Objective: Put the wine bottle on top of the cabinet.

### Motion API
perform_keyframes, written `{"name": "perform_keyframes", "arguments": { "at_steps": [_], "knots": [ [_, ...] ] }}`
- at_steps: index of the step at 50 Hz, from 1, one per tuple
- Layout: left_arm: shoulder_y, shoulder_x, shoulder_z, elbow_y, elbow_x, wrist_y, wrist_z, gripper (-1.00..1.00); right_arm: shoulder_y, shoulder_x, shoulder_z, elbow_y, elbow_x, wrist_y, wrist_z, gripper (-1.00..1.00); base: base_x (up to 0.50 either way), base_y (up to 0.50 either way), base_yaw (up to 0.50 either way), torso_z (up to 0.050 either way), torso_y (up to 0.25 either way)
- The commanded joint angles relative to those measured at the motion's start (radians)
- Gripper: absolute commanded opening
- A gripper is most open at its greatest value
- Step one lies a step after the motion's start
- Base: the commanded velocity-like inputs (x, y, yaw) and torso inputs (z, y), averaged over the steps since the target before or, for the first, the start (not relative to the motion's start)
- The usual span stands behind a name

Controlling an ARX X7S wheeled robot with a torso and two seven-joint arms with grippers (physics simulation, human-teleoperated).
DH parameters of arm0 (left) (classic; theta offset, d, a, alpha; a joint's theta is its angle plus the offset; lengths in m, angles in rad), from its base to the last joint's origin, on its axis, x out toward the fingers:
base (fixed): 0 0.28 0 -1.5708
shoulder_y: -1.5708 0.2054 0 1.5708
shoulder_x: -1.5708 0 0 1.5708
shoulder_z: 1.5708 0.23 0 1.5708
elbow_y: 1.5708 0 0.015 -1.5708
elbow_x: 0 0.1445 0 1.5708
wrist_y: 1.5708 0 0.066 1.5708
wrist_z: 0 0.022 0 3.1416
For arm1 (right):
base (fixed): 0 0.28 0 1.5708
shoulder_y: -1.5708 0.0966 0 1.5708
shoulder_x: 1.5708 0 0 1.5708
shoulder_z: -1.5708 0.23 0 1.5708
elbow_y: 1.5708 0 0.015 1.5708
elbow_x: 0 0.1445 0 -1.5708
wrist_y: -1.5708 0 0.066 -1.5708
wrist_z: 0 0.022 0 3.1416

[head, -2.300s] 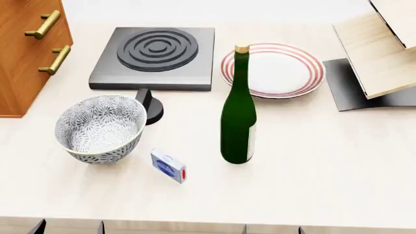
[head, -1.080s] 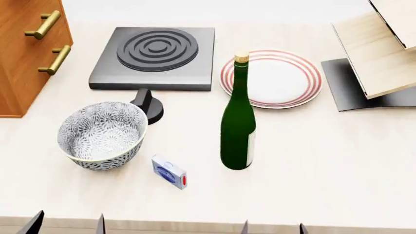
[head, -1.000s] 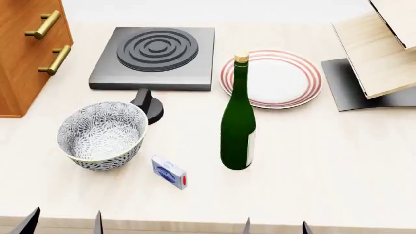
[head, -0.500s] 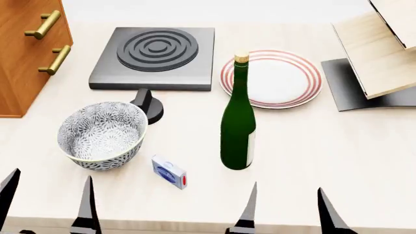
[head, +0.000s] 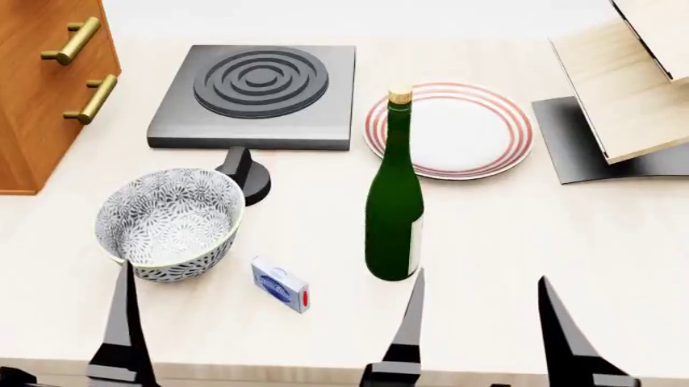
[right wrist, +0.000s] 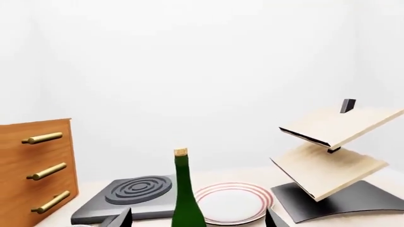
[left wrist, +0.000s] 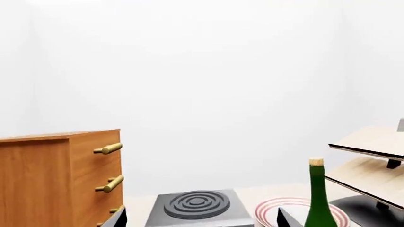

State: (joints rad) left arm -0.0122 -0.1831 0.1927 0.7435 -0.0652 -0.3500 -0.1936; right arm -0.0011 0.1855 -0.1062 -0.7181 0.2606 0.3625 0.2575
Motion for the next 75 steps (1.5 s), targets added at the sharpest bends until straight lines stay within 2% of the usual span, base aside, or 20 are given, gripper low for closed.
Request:
{"name": "perform_keyframes", "arguments": {
  "at_steps": [1, 19, 45, 63, 75],
  "knots": [
    [-0.006, -0.009, 0.002, 0.043, -0.006, -0.027, -0.012, 1.00, 0.006, 0.014, -0.004, -0.059, 0.013, 0.033, 0.019, 1.00, 0.00, 0.00, 0.00, 0.000, 0.000],
    [-0.008, -0.018, 0.009, 0.050, -0.017, -0.030, -0.026, 1.00, 0.019, 0.033, -0.022, -0.097, 0.036, 0.069, 0.029, 1.00, 0.00, 0.00, 0.00, 0.000, 0.000],
    [-0.011, -0.031, 0.009, 0.042, -0.036, -0.020, -0.043, 1.00, 0.023, 0.050, -0.031, -0.100, 0.051, 0.071, 0.044, 1.00, 0.47, -0.14, 0.00, 0.000, 0.000],
    [-0.015, -0.042, 0.013, 0.045, -0.045, -0.024, -0.056, 1.00, 0.027, 0.062, -0.034, -0.089, 0.056, 0.065, 0.056, 1.00, 0.01, 0.00, 0.00, 0.000, 0.000],
    [-0.016, -0.053, 0.018, 0.045, -0.053, -0.020, -0.068, 1.00, 0.028, 0.078, -0.050, -0.097, 0.052, 0.064, 0.063, 1.00, 0.00, 0.47, 0.00, 0.000, 0.000]
  ]
}}
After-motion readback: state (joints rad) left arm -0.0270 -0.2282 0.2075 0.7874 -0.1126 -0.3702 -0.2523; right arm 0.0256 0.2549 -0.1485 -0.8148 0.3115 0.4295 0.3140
